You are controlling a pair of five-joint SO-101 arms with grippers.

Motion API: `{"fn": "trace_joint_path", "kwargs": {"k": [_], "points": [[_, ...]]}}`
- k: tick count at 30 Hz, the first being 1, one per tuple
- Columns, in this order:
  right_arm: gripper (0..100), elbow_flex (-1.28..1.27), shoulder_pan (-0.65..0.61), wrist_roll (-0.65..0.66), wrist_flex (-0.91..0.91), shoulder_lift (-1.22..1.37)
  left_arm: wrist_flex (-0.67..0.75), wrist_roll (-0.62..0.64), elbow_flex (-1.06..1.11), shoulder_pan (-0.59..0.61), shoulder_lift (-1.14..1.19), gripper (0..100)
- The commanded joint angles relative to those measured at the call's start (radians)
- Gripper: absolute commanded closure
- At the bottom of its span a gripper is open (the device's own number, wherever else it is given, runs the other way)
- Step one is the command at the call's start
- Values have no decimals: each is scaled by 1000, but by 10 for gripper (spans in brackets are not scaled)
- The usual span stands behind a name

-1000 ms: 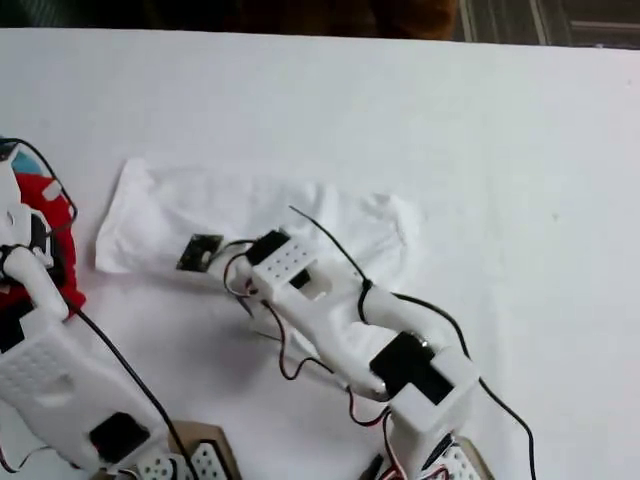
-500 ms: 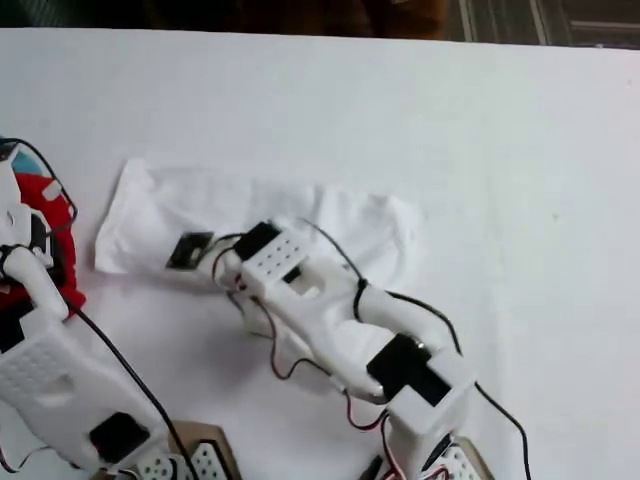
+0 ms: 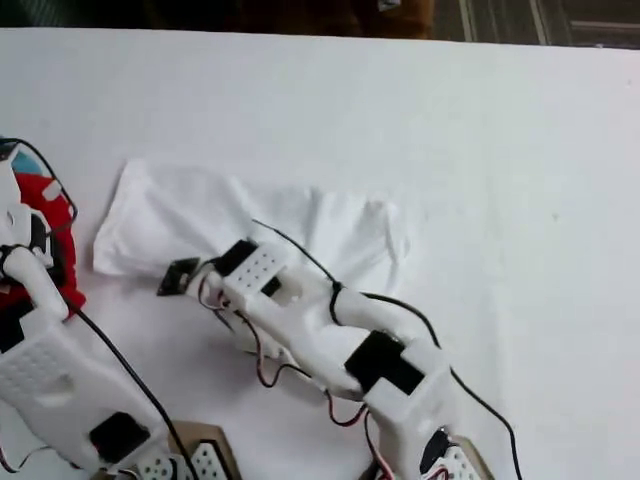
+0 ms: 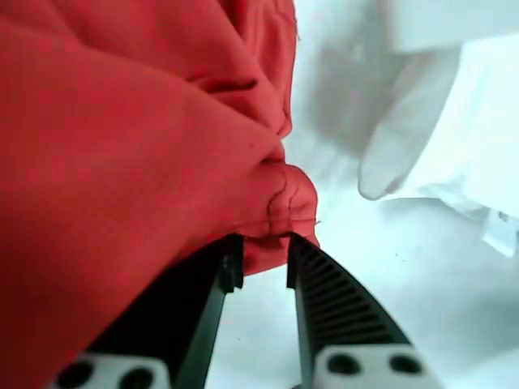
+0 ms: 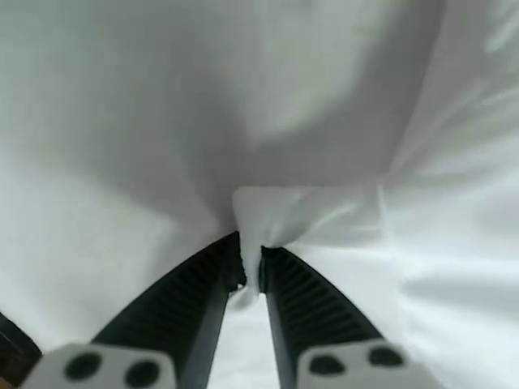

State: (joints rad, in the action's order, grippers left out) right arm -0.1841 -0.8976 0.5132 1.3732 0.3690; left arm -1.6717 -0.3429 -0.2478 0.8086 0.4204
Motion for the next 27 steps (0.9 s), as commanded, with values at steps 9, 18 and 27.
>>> {"fn": "trace_joint_path", "kwargs": {"k": [9,18,27], "points": [[644,2,-1,-5,154,-194,-37,-3,-136,8,-68,880],[644,2,-122,0,366,-467,-74,-3,-186,6,-68,880],[781,2,217,-5,278,-595,-74,5,-186,-78,-71,883]]}}
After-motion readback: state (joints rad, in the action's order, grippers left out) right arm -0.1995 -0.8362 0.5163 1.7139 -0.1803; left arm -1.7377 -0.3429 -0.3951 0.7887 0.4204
